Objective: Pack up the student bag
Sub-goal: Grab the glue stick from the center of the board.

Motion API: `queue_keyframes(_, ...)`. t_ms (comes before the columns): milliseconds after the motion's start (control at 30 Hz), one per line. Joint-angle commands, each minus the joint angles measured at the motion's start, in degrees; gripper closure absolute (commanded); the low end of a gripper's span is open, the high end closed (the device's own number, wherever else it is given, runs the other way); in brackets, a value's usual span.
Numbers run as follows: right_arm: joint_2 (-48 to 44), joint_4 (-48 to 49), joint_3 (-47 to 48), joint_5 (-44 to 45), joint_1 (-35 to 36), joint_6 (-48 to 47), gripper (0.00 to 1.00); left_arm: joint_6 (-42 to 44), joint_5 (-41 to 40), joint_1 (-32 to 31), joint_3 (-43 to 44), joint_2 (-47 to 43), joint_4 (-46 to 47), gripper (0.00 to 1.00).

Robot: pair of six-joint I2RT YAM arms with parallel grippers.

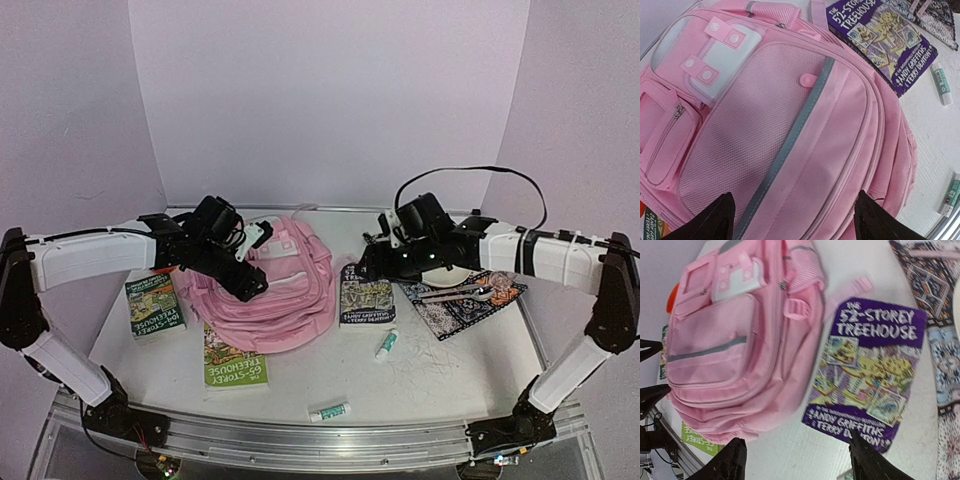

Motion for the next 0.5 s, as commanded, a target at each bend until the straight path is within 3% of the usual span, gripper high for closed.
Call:
queue_keyframes(0, -3.0, -9.8, -5.1, 6.9, 0.4, 5.2, 0.26, 1.7, -1.7, -1.5, 4.3, 2.2, -2.5, 0.16)
queue_keyframes(267, -3.7, -14.1, -10.4, 9.3, 3.3, 12.1, 0.24, 1.5, -2.0, -1.7, 5.9, 2.9, -4.3, 0.14)
queue_keyframes(467, 1.9, -13.7, -9.2, 9.8, 4.5, 14.3, 0.25, 1.0, -2.1, -1.7, 6.2, 3.3, -4.9, 0.13)
